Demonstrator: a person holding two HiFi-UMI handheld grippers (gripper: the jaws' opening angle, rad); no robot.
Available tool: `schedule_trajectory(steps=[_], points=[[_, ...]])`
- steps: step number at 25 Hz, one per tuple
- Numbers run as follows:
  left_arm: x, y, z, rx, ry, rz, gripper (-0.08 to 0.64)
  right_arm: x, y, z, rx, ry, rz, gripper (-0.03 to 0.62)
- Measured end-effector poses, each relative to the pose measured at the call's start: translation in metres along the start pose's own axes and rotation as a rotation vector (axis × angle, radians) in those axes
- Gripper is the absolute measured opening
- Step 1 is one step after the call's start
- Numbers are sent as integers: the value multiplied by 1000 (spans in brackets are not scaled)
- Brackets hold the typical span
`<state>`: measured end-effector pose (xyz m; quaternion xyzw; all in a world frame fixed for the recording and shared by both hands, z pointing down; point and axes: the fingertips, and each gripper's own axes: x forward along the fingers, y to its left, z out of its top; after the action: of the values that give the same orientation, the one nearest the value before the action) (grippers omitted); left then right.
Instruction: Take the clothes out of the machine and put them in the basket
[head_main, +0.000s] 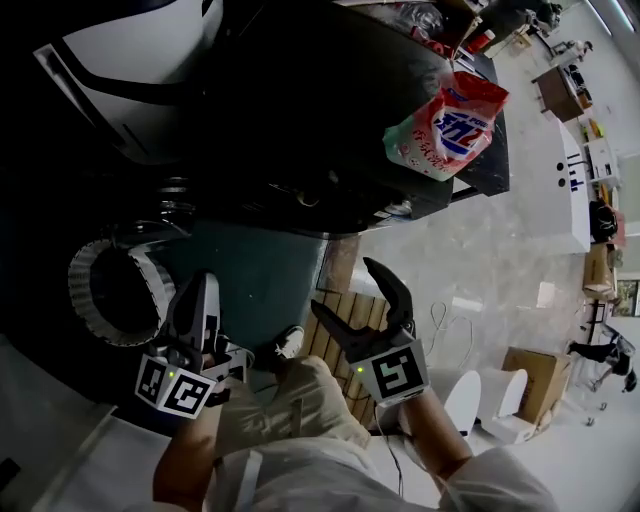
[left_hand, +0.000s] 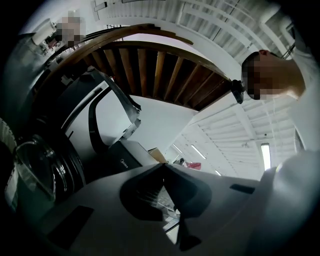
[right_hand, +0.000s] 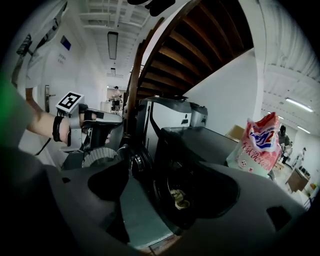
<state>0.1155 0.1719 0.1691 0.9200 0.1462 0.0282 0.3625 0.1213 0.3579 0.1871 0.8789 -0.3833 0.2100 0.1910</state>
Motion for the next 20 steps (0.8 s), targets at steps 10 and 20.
schedule_trajectory(steps=[10,20], points=[[6,169,-87,-36,-97,8,14,143,20,-108,-243,54,-58,397],[6,293,-194,-7,-112,-26,14,293,13,-260,-410,137,-109,399]])
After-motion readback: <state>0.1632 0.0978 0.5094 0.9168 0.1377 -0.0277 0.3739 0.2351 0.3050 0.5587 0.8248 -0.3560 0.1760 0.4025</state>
